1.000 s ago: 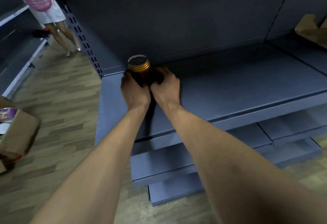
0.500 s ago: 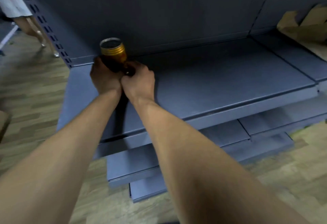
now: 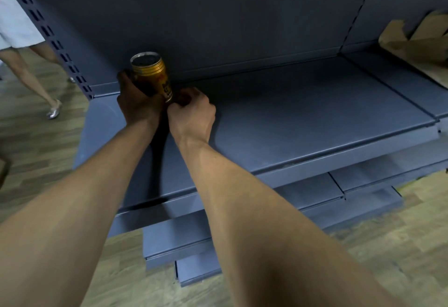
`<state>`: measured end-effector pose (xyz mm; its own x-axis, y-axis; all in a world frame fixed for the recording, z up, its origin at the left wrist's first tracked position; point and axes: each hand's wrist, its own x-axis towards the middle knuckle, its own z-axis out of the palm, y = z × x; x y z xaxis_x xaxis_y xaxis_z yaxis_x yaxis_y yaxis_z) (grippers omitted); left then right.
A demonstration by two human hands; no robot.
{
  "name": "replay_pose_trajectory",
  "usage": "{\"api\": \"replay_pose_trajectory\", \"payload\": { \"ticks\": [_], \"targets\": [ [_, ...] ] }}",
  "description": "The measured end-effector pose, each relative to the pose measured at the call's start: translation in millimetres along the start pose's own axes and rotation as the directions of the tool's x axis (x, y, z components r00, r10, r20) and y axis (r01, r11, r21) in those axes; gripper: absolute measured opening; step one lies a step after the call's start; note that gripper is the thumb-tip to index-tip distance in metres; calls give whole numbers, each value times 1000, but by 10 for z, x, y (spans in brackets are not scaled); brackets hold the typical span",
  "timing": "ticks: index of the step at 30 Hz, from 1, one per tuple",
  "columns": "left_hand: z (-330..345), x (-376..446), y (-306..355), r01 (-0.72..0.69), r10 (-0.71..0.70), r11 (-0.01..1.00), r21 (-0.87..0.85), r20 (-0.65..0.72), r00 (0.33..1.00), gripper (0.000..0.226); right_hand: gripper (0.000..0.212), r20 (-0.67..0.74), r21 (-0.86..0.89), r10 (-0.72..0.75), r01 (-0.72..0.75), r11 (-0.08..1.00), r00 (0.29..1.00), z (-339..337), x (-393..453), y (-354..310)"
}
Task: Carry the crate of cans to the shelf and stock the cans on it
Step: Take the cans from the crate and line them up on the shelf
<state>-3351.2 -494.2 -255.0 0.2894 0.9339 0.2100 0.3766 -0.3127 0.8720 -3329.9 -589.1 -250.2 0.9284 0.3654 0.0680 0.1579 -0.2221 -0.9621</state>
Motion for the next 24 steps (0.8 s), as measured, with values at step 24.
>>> {"api": "replay_pose_trajectory", "payload": {
  "ticks": [24],
  "targets": [
    [-314, 444, -97, -62, 63, 987, 148, -2, 998, 67, 22, 58, -41, -40, 42, 998, 998, -9, -88, -96]
  ]
}}
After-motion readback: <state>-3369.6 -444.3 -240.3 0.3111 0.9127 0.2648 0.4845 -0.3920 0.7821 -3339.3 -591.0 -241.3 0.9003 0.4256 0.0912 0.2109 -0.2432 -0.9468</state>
